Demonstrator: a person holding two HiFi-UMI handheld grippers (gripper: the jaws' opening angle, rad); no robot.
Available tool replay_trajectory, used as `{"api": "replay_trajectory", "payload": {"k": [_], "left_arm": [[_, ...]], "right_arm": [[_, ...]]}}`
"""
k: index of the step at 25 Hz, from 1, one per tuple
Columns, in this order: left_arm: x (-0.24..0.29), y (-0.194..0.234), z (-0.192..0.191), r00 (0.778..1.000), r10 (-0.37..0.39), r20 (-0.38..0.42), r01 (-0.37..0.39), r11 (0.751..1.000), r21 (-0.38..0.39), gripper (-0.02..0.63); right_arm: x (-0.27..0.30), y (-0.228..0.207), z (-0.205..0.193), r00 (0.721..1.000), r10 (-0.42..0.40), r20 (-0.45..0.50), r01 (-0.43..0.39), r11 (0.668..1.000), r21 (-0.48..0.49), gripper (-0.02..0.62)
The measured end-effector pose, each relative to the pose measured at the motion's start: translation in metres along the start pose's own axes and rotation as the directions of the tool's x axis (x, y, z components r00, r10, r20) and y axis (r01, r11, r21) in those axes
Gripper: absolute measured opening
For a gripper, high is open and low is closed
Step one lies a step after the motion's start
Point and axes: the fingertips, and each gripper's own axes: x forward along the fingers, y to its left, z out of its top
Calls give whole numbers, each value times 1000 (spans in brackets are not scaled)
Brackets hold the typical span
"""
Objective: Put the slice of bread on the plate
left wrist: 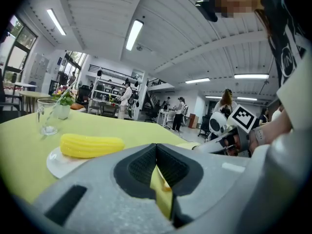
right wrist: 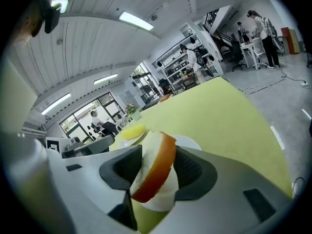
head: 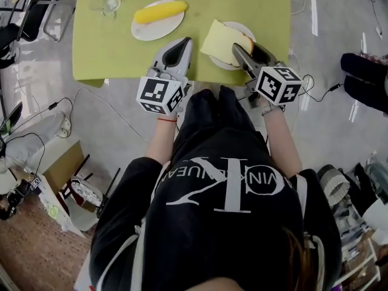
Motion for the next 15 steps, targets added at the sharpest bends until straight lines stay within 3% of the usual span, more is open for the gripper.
{"api": "replay_trajectory", "payload": {"k": [6,15], "left_arm": [[5,-8,-4,1000,-11,-11,11,1000,-3,8],[0,-15,-9,1000,-4,-19,4,1000,-2,8]], "right_arm": [[-3,-7,0,1000,2,-15,-2,999,-33,209],[-6,-24,-6,995,-95,-42,86,979,-184,249]]}}
